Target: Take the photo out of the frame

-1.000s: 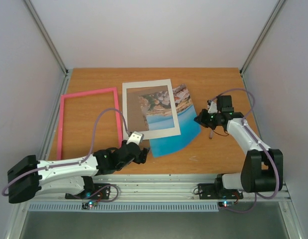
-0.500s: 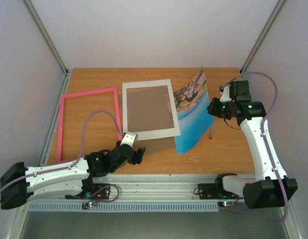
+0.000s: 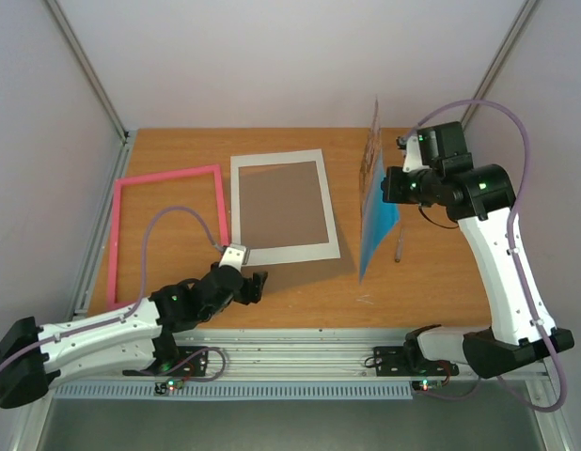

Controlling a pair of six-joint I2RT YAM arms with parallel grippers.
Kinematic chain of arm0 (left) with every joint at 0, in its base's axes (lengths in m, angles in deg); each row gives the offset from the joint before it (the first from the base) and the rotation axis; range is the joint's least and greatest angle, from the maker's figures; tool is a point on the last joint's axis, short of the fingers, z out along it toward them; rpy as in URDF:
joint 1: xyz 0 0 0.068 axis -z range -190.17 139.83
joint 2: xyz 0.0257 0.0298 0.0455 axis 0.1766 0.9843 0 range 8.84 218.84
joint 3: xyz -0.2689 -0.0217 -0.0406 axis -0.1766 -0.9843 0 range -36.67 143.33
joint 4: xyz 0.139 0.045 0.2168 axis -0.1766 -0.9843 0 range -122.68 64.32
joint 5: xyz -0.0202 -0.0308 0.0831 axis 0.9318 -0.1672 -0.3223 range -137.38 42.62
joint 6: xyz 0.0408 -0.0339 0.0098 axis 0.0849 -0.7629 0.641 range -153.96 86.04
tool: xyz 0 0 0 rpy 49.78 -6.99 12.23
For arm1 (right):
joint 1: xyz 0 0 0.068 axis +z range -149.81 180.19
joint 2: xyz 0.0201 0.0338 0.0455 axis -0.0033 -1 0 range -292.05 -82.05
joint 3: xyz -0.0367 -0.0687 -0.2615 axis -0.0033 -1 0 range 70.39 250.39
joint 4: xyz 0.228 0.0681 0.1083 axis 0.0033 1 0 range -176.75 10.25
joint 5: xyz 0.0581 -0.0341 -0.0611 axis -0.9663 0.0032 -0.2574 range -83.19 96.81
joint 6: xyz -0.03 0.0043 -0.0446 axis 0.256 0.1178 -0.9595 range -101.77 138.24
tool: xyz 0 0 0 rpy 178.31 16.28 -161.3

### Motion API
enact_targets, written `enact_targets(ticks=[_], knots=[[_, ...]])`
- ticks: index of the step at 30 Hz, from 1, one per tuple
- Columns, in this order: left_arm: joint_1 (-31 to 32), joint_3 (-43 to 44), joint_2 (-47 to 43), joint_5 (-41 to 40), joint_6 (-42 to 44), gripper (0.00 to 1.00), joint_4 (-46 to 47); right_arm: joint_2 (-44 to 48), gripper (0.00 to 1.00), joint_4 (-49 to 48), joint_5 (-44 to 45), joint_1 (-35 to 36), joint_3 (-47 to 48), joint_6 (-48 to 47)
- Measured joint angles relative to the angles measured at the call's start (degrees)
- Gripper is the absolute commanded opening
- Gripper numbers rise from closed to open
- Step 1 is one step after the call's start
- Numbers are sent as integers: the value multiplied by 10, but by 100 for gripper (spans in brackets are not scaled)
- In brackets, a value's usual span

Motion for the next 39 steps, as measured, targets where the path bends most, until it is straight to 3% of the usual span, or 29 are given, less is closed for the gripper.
enact_targets(ticks=[8,15,26,36,39], knots=[[-52,18,-37,23,24,85,-35,-45,1,63,55,114,82,-12],[-76,97,-32,44,103,88,-42,-89,1,112,90,180,153,-32],[-82,237,33,100,333,87,-1,-121,1,179,128,272,230,-78],[-82,351,61,175,578,86,-26,-148,1,207,148,304,274,-138],[-82,382,65,202,641,79,-57,-148,1,210,150,308,275,-156]])
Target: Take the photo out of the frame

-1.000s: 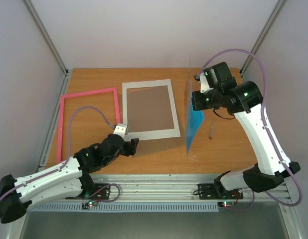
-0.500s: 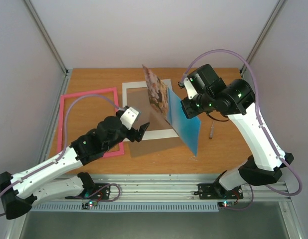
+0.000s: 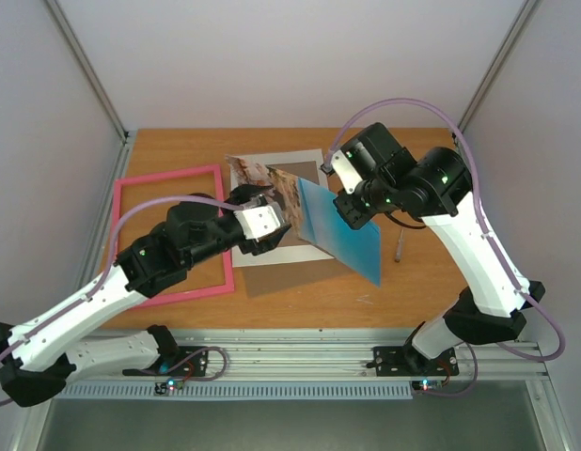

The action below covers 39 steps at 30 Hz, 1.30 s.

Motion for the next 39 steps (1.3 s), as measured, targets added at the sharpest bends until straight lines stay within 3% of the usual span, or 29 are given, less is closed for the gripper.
enact_targets(ticks=[13,21,39], knots=[[-1,157,106,63,149,72,-176,-3,1,0,24,57,0,-62],[-31,199,112,92,171,71,-234,-2,1,0,33,80,-4,-84],[-61,285,181,181,176,46,-345,16,1,-23,34,85,-28,-107]])
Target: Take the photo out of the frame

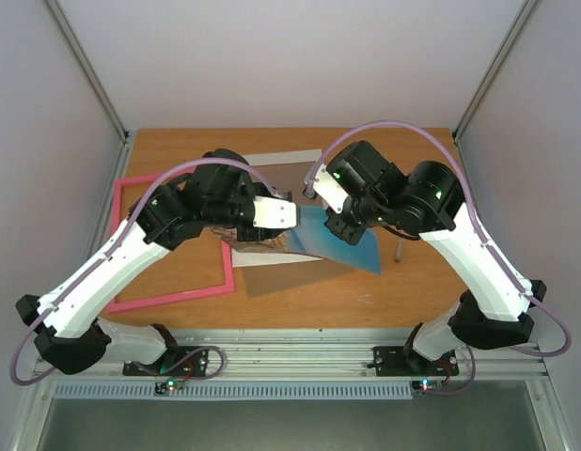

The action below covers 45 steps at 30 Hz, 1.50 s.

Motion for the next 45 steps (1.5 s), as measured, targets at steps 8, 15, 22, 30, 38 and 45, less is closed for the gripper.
enact_targets(ticks=[8,15,22,30,38,45], knots=[[-7,13,11,7,-1,30,-15,3,1,-4,0,4,0,-4],[-28,34,29,30,-3,24,-36,3,1,-8,-1,4,-8,-8],[-32,52,53,46,-3,15,-58,4,1,-9,-3,7,-14,-12],[-33,80,75,67,-3,0,-86,13,1,-23,-4,7,-24,-19],[-33,81,76,87,-3,0,-105,27,18,-40,-4,7,-51,-25],[-33,81,75,90,-20,0,-108,62,44,-71,14,7,-88,-24]])
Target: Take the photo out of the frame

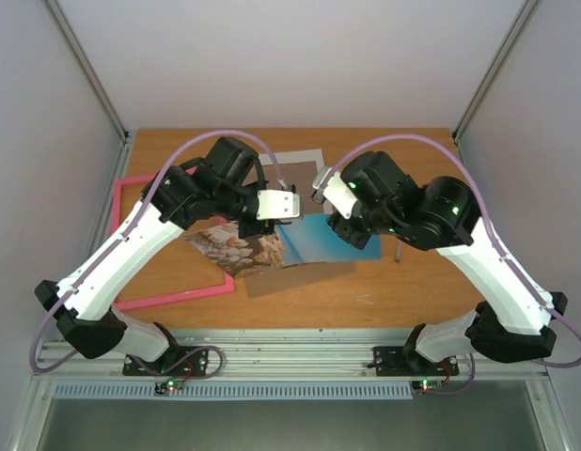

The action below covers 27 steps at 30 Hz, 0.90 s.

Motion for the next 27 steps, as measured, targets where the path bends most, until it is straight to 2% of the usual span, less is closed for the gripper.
enact_targets(ticks=[5,12,16,18,25,27], knots=[[0,2,0,-11,-41,1,9,54,57,-37,29,0,-27,13],[0,32,8,-33,-143,1,51,131,61,-101,61,-1,-92,44],[0,44,32,-50,-219,1,83,152,62,-139,94,-1,-139,71],[0,45,47,-64,-261,1,99,166,70,-162,108,-1,-173,87],[0,65,105,-99,-441,1,143,234,74,-220,152,-1,-282,135],[0,75,113,-102,-464,1,148,250,78,-231,167,-1,-301,147]])
